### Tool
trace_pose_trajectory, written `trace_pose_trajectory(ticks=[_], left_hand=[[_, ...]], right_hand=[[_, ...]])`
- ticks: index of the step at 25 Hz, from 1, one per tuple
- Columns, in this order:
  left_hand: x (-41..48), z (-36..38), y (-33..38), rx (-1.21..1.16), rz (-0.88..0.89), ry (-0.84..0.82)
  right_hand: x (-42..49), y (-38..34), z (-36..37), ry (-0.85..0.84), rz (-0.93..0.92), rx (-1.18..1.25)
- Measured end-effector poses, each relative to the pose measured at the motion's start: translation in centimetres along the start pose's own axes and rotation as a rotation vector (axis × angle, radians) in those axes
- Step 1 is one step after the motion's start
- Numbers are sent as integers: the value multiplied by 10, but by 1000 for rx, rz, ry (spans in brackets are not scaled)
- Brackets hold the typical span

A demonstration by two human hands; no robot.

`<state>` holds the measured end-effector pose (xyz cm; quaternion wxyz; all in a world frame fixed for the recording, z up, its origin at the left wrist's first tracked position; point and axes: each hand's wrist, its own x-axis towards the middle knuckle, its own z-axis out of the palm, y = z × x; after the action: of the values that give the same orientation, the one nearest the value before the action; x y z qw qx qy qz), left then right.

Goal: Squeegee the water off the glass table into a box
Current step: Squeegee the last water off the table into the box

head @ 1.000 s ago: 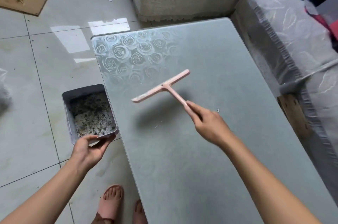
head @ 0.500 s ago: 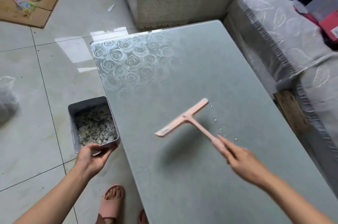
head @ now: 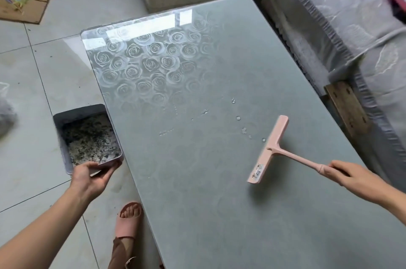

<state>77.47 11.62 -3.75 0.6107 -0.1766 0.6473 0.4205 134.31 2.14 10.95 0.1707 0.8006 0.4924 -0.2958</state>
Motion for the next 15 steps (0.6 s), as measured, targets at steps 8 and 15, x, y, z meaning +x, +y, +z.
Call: trace_pose_trajectory(ticks=[8, 15], left_hand=[[1, 4, -4, -7, 18, 13], [4, 2, -2, -39, 3, 23]], right_hand=[[72, -90, 42, -18, -282, 43], [83, -30, -11, 90, -113, -142]])
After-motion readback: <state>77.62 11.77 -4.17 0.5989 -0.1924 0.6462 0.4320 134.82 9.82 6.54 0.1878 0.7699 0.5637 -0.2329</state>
